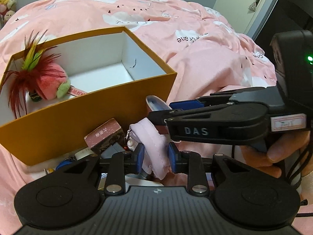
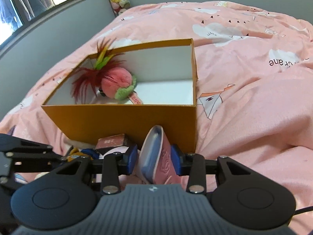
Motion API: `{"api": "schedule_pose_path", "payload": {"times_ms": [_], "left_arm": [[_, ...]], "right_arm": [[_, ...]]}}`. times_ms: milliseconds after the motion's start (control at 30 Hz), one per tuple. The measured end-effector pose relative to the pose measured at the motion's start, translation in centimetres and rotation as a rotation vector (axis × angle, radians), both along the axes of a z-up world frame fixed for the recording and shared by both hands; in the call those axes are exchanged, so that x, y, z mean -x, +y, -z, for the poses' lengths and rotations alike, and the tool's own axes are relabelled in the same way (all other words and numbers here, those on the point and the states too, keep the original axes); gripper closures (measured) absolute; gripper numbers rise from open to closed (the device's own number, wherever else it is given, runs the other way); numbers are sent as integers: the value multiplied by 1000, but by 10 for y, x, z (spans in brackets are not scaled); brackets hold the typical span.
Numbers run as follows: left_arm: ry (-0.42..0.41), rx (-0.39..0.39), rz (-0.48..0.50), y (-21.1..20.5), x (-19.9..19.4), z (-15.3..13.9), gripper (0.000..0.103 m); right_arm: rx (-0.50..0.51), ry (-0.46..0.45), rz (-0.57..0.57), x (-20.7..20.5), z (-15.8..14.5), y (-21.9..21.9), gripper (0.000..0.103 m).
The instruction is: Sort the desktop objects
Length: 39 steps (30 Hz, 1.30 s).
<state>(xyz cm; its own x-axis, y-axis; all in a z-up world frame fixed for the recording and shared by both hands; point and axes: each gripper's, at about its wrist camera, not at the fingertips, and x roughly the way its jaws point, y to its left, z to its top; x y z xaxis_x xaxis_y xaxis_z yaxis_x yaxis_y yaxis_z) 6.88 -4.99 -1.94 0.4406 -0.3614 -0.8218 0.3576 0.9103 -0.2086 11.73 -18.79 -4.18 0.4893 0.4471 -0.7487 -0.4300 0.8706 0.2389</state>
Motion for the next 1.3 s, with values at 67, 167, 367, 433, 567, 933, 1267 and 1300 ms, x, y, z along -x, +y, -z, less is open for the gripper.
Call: {"api": "schedule_pose_path", "payload": {"times_ms": [67, 167, 367, 433, 567, 933, 1267, 1300], "left_arm": [[5, 2, -11, 2, -1, 1, 73], [10, 12, -13, 4, -1, 1, 73], [11, 19, -15, 7, 0, 2, 71], [10, 24, -17, 7, 0, 2, 71], [8, 31, -13, 7, -1, 4, 71], [11, 80, -31, 11, 4, 6, 76], [-108, 123, -28, 21, 21, -26, 80], [-117, 130, -29, 22, 22, -29, 80]], "right_arm": [[0, 12, 1, -3, 2, 3, 61], [23, 8, 1, -2, 4, 6, 61], [73, 4, 12, 6, 4, 1, 62], [84, -6, 21, 10, 2, -2, 65], [115, -33, 20, 15, 0, -3, 75], [142, 9, 49, 29, 8, -17, 84], [235, -182, -30, 66, -25, -2, 86], [253, -210, -37, 71, -29, 0, 86]]}}
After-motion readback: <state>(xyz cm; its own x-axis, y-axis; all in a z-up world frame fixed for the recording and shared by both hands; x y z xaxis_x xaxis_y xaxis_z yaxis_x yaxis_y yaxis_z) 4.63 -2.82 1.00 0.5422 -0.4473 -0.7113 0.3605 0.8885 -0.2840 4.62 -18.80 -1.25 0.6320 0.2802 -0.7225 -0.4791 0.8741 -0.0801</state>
